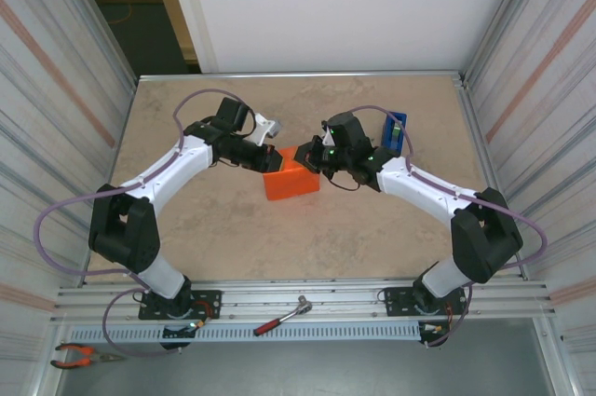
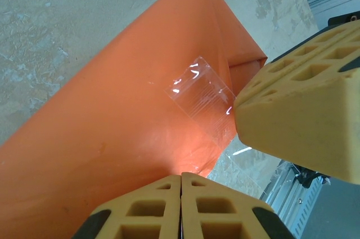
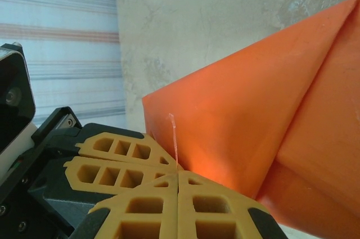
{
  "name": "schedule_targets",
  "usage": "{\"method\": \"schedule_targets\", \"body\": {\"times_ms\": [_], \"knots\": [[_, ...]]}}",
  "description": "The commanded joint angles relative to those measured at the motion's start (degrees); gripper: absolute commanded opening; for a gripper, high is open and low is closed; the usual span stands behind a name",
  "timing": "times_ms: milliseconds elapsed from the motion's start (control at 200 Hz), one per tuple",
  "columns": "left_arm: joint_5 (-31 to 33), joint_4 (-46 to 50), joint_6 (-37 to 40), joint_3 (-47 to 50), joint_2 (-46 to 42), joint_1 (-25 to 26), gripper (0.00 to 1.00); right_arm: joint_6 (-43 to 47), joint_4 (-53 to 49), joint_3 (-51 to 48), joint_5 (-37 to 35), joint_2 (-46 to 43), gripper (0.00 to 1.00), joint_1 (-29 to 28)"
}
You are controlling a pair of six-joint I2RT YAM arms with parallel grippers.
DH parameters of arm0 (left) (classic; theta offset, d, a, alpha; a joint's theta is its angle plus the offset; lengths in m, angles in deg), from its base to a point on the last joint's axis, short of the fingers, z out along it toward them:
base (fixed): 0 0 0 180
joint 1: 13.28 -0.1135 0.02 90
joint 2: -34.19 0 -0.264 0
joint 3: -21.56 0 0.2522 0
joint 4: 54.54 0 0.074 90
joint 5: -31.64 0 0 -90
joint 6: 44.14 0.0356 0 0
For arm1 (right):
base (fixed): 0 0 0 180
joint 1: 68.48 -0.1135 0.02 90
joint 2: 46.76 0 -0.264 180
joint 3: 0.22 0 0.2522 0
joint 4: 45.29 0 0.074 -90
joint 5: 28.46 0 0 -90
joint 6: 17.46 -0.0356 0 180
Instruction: Wrap the gift box in paper
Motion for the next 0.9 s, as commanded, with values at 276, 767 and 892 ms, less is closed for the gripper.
{"method": "schedule_targets", "body": {"times_ms": [276,767,892], "knots": [[2.8,5.1,0.9,3.5,1.9,0.4,0.09,-1.1,0.0,1.7,-0.9,0.2,0.0,-0.6],[2.7,4.9,1.0,3.6,2.0,0.4,0.09,-0.8,-0.2,1.7,-0.9,0.5,0.0,-0.7],[2.6,4.7,0.9,3.7,2.0,0.4,0.09,-0.8,-0.2,1.7,-0.9,0.6,0.0,-0.7]]}}
